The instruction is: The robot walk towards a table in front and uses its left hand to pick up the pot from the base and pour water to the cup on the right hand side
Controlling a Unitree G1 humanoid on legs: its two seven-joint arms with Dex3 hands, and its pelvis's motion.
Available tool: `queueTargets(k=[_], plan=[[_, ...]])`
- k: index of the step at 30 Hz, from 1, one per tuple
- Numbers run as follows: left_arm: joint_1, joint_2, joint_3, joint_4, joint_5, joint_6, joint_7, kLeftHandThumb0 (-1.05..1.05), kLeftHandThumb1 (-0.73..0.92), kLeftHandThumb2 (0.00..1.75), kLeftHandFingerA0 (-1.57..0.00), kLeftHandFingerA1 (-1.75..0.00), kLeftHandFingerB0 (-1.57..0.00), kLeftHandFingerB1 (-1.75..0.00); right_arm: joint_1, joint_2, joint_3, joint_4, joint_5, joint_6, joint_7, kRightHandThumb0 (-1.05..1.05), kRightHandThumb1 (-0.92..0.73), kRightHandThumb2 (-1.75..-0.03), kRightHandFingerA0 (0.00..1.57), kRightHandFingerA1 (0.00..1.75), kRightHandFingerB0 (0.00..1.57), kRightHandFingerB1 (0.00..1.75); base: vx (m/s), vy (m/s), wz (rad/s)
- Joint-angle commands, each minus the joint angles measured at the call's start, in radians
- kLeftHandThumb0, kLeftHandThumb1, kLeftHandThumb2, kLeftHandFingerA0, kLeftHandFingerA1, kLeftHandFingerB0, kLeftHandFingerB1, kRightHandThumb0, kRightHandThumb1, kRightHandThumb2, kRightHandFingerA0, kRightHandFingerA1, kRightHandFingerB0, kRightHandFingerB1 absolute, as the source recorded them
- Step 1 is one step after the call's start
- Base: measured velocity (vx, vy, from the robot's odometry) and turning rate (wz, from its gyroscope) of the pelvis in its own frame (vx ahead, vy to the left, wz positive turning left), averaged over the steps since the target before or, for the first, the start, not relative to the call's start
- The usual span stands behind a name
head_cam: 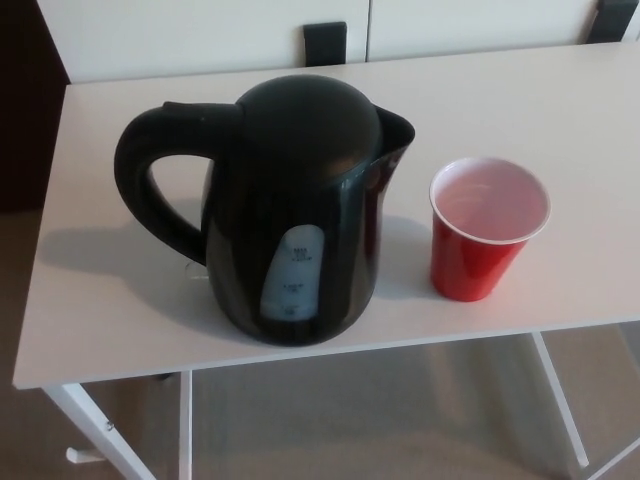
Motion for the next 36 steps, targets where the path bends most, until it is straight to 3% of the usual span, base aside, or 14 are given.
queueTargets(k=[1, 2, 10, 13, 18, 36], plan=[[-0.121, 0.111, -0.083, -0.530, -0.135, 0.238, 0.030, -0.19, 0.50, 0.56, -0.08, -0.35, -0.06, -0.26, 0.011, -0.034, -0.012, 0.005, 0.008, 0.008, 0.003, -0.26, -0.52, -0.55, 0.70, 0.56, 0.54, 0.46, 0.00, 0.000, 0.00], [-0.161, 0.093, -0.127, -0.540, -0.111, 0.241, 0.033, -0.16, 0.47, 0.91, -0.03, -0.51, 0.00, -0.49, 0.008, -0.038, -0.004, 0.015, -0.003, 0.005, -0.005, -0.29, -0.52, -0.55, 0.74, 0.56, 0.53, 0.45, 0.00, 0.000, 0.00], [-0.308, 0.037, -0.269, -0.540, 0.048, 0.275, 0.095, -0.18, 0.44, 0.90, -0.03, -0.51, 0.00, -0.48, 0.026, -0.041, -0.019, -0.011, 0.017, -0.003, 0.037, -0.29, -0.53, -0.55, 0.65, 0.53, 0.50, 0.44, 0.00, 0.000, 0.00], [-0.385, 0.033, -0.320, -0.508, 0.092, 0.313, 0.125, -0.17, 0.44, 0.90, -0.03, -0.50, 0.00, -0.48, 0.007, -0.043, -0.019, 0.001, 0.010, 0.015, 0.016, -0.27, -0.51, -0.55, 0.70, 0.55, 0.52, 0.45, 0.00, 0.000, 0.00], [-0.496, 0.004, -0.351, -0.431, 0.056, 0.403, 0.160, -0.18, 0.46, 0.92, -0.02, -0.50, 0.00, -0.48, -0.002, -0.038, -0.026, 0.009, 0.015, 0.010, 0.011, -0.26, -0.53, -0.55, 0.71, 0.55, 0.53, 0.46, 0.00, 0.000, 0.00], [-0.553, -0.054, -0.396, -0.353, 0.057, 0.439, 0.185, -0.26, 0.40, 0.90, 0.00, -0.48, 0.00, -0.48, -0.032, -0.044, -0.037, -0.010, 0.026, 0.028, 0.028, -0.27, -0.52, -0.55, 0.69, 0.55, 0.53, 0.46, 0.00, 0.000, 0.00]])
